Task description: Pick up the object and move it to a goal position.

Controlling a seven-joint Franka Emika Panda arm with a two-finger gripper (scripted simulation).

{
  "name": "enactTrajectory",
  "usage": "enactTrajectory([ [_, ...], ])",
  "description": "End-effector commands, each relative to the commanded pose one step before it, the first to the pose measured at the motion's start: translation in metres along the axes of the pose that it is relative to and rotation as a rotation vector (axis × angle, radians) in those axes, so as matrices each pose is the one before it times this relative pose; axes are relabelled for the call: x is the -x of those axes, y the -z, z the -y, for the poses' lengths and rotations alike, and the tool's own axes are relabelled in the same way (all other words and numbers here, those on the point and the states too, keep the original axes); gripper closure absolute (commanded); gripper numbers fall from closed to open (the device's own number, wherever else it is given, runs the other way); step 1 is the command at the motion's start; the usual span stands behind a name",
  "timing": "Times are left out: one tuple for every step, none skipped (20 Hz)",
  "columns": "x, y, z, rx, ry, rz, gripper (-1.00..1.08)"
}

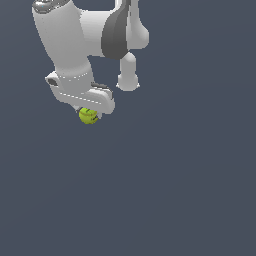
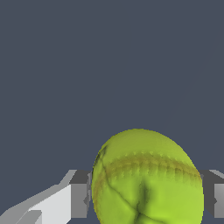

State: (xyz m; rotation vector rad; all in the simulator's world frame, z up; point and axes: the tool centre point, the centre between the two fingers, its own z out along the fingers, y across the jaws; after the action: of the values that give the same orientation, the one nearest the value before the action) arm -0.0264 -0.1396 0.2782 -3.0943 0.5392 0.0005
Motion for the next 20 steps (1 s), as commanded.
enactTrajectory([
  [-0.00821, 0.02521, -0.00913, -0.00009, 0.00038, -0.00065, 1.08],
  [-0.00322, 0.00870, -0.00296, 0.00064, 0.00021, 0.00014, 1.08],
  [-0.00304, 0.00826, -0.00307, 0.00000, 0.00000, 0.00000, 1.08],
  [-0.00287, 0.00771, -0.00287, 0.00000, 0.00000, 0.00000, 1.08],
  [-0.00270, 0.00717, -0.00266, 0.00000, 0.00000, 0.00000, 1.08],
  [-0.00254, 0.00663, -0.00246, 0.00000, 0.00000, 0.00000, 1.08],
  [-0.00238, 0.00611, -0.00226, 0.00000, 0.00000, 0.00000, 1.08],
  [-0.00222, 0.00559, -0.00207, 0.00000, 0.00000, 0.00000, 1.08],
  [-0.00206, 0.00508, -0.00187, 0.00000, 0.00000, 0.00000, 1.08],
  [-0.00190, 0.00461, -0.00169, 0.00000, 0.00000, 0.00000, 1.08],
  [-0.00172, 0.00414, -0.00104, 0.00019, 0.00066, 0.00003, 1.08],
  [-0.00158, 0.00375, -0.00137, 0.00000, 0.00000, 0.00000, 1.08],
  [-0.00143, 0.00335, -0.00122, 0.00000, 0.00000, 0.00000, 1.08],
  [-0.00128, 0.00296, -0.00108, 0.00000, 0.00000, 0.00000, 1.08],
  [-0.00114, 0.00258, -0.00093, 0.00000, 0.00000, 0.00000, 1.08],
  [-0.00101, 0.00221, -0.00079, 0.00000, 0.00000, 0.00000, 1.08],
  [-0.00088, 0.00185, -0.00065, 0.00000, 0.00000, 0.00000, 1.08],
  [-0.00075, 0.00151, -0.00052, 0.00000, 0.00000, 0.00000, 1.08],
  [-0.00062, 0.00118, -0.00040, 0.00000, 0.00000, 0.00000, 1.08],
  [-0.00050, 0.00087, -0.00028, 0.00000, 0.00000, 0.00000, 1.08],
])
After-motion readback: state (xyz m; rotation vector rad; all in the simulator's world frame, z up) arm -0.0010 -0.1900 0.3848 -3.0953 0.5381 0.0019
